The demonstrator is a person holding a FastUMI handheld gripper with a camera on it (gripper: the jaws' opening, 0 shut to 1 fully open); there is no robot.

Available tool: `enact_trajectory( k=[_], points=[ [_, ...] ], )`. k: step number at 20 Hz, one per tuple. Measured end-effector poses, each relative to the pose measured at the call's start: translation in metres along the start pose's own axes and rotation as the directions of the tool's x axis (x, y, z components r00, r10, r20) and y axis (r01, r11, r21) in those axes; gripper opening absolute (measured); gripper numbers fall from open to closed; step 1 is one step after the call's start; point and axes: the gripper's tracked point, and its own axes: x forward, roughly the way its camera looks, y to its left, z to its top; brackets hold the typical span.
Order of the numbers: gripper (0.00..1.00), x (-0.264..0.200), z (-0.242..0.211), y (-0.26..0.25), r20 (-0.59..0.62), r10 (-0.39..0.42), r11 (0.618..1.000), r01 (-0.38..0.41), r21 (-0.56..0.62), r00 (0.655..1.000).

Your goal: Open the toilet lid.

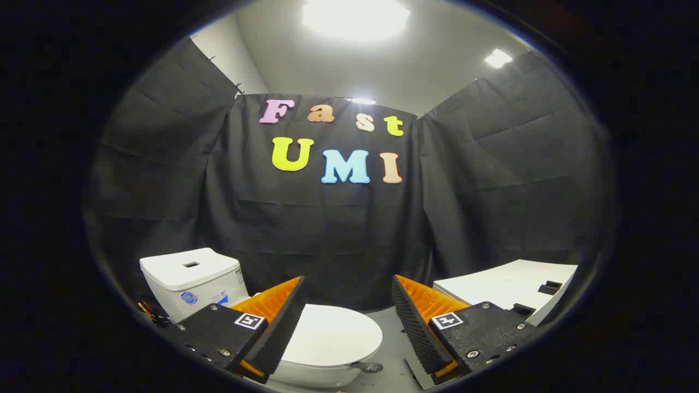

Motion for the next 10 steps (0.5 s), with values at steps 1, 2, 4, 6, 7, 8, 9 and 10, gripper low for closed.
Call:
enact_trajectory(
  k=[1, 2, 4, 6, 7, 8, 9, 10],
  points=[
    [0.95, -0.0006, 0.0011, 0.0004, 0.001, 0.001, 1.000, -0.001, 0.001, 1.000],
    [0.95, -0.0003, 0.0010, -0.0001, 0.002, 0.001, 1.000, -0.001, 0.003, 1.000],
    [0.95, -0.0007, -0.0007, -0.0006, 0.000, 0.002, 1.000, -0.002, 0.012, 1.000],
    [0.95, -0.0005, -0.0001, -0.0014, -0.002, -0.001, 1.000, 0.001, 0.013, 1.000],
    [0.95, -0.0008, 0.0001, -0.0018, -0.002, 0.000, 1.000, 0.000, 0.012, 1.000],
    [0.95, -0.0001, 0.0000, -0.0011, -0.002, 0.001, 1.000, -0.001, 0.013, 1.000],
    [0.95, 0.0002, 0.0002, -0.0006, -0.002, 0.001, 1.000, -0.001, 0.014, 1.000],
    [0.95, -0.0007, -0.0011, 0.0001, -0.003, 0.004, 1.000, -0.004, 0.014, 1.000]
  ],
)
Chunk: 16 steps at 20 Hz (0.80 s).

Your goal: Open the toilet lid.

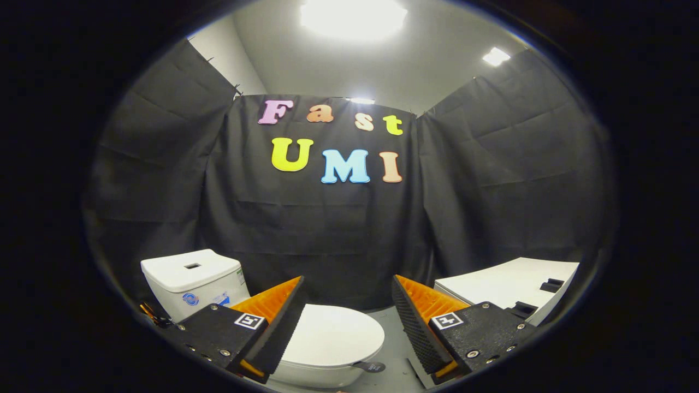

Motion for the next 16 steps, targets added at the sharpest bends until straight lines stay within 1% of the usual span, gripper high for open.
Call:
enact_trajectory(
  k=[9, 13, 16],
  points=[
    [0.95, 0.002, 0.001, -0.002, 0.003, -0.004, 1.000, 0.004, 0.001, 1.000],
    [0.95, 0.009, -0.005, 0.000, 0.002, 0.009, 0.995, -0.009, 0.101, 1.000],
    [0.95, 0.017, -0.018, -0.009, -0.011, -0.010, 0.983, 0.012, 0.182, 1.000]
  ],
)
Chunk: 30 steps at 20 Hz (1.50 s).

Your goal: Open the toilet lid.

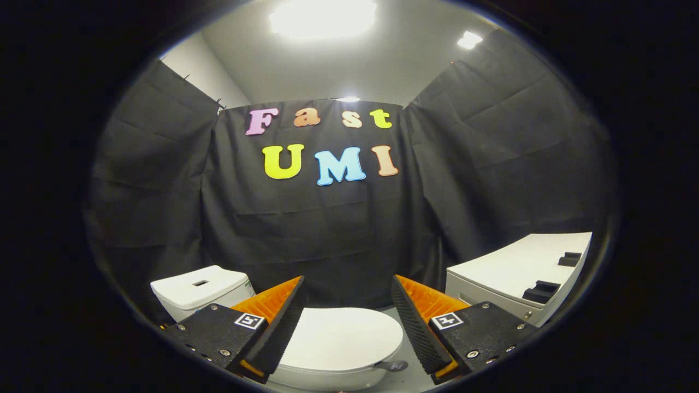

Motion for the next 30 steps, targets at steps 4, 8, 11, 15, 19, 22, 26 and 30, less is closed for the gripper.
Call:
enact_trajectory(
  k=[4, 8, 11, 15, 19, 22, 26, 30],
  points=[
    [0.95, 0.005, -0.021, -0.015, -0.036, -0.028, 0.994, 0.032, 0.100, 0.999],
    [0.95, 0.013, -0.040, -0.034, -0.058, -0.069, 0.977, 0.079, 0.199, 0.996],
    [0.96, 0.019, -0.054, -0.044, -0.078, -0.085, 0.965, 0.101, 0.242, 0.993],
    [0.95, 0.027, -0.082, -0.056, -0.116, -0.101, 0.924, 0.137, 0.358, 0.988],
    [0.96, 0.034, -0.126, -0.069, -0.182, -0.114, 0.878, 0.185, 0.442, 0.977],
    [0.95, 0.035, -0.154, -0.081, -0.224, -0.127, 0.832, 0.227, 0.506, 0.966],
    [0.95, 0.037, -0.191, -0.088, -0.279, -0.127, 0.787, 0.268, 0.555, 0.952],
    [0.95, 0.036, -0.222, -0.095, -0.334, -0.135, 0.725, 0.323, 0.608, 0.933]
  ],
)
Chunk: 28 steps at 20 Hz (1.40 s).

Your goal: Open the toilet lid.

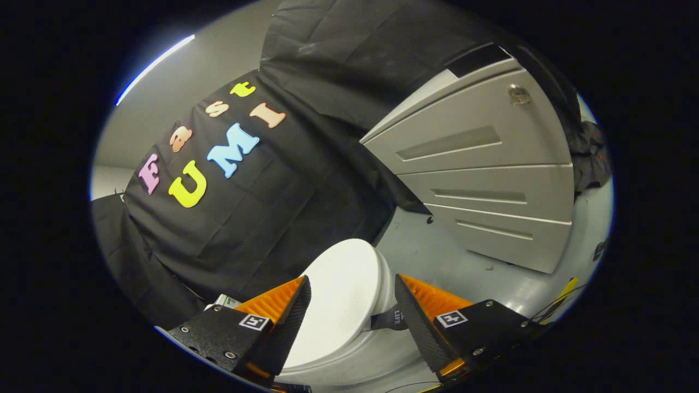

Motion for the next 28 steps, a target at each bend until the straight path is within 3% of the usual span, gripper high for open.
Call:
enact_trajectory(
  k=[8, 12, 17, 25, 28],
  points=[
    [0.94, 0.007, -0.028, -0.038, -0.049, -0.043, 0.986, 0.051, 0.162, 0.998],
    [0.83, 0.007, -0.027, -0.056, -0.043, -0.077, 0.977, 0.084, 0.194, 0.996],
    [0.79, 0.017, -0.047, -0.052, -0.114, -0.078, 0.974, 0.100, 0.202, 0.990],
    [0.41, 0.024, -0.066, -0.055, -0.147, -0.065, 0.963, 0.101, 0.248, 0.987],
    [0.20, 0.025, -0.068, -0.057, -0.153, -0.045, 0.952, 0.089, 0.294, 0.987]
  ],
)
